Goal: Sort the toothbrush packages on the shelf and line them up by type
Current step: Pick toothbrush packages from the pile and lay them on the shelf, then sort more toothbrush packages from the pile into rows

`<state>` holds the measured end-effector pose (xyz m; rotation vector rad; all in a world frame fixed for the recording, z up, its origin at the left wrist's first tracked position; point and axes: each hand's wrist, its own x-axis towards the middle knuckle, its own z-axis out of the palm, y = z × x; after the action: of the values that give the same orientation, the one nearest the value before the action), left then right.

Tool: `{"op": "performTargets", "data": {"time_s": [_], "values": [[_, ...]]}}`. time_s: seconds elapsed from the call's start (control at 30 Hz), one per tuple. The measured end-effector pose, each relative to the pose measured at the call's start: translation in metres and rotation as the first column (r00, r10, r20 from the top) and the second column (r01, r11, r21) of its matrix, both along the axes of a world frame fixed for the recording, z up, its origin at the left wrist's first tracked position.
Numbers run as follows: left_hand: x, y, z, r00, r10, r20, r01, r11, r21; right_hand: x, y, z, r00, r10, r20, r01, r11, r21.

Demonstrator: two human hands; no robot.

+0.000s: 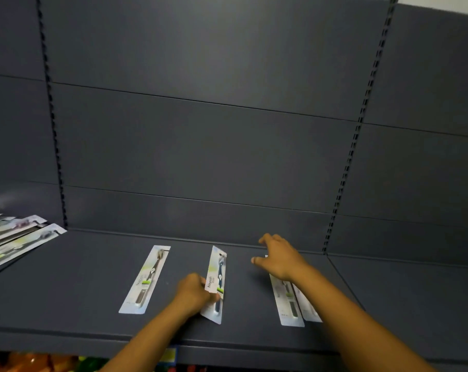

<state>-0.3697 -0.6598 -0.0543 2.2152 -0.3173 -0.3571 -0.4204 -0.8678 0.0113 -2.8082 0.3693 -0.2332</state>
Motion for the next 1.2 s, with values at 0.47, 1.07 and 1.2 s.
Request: {"op": "performTargets", "data": {"time_s": [0.47,1.07,1.2], "values": [[0.003,0.016,-0.003,0.91,-0.242,0.338,0.053,0.873,0.484,0.002,0.034,-0.015,0.996,-0.018,-0.082,0.022,0.999,0.045],[-0.011,0.315,0.098,0.896,-0.029,0.443,-0.296,0.706,0.644,0.05,0.273,0.005,0.876,0.473,-0.091,-0.477,0.878,-0.029],[-0.028,0.401,0.092,0.89,0.094,0.447,-0.397,0.644,0.654,0.064,0.347,0.007,0.828,0.551,-0.102,-0.556,0.831,-0.022]]}}
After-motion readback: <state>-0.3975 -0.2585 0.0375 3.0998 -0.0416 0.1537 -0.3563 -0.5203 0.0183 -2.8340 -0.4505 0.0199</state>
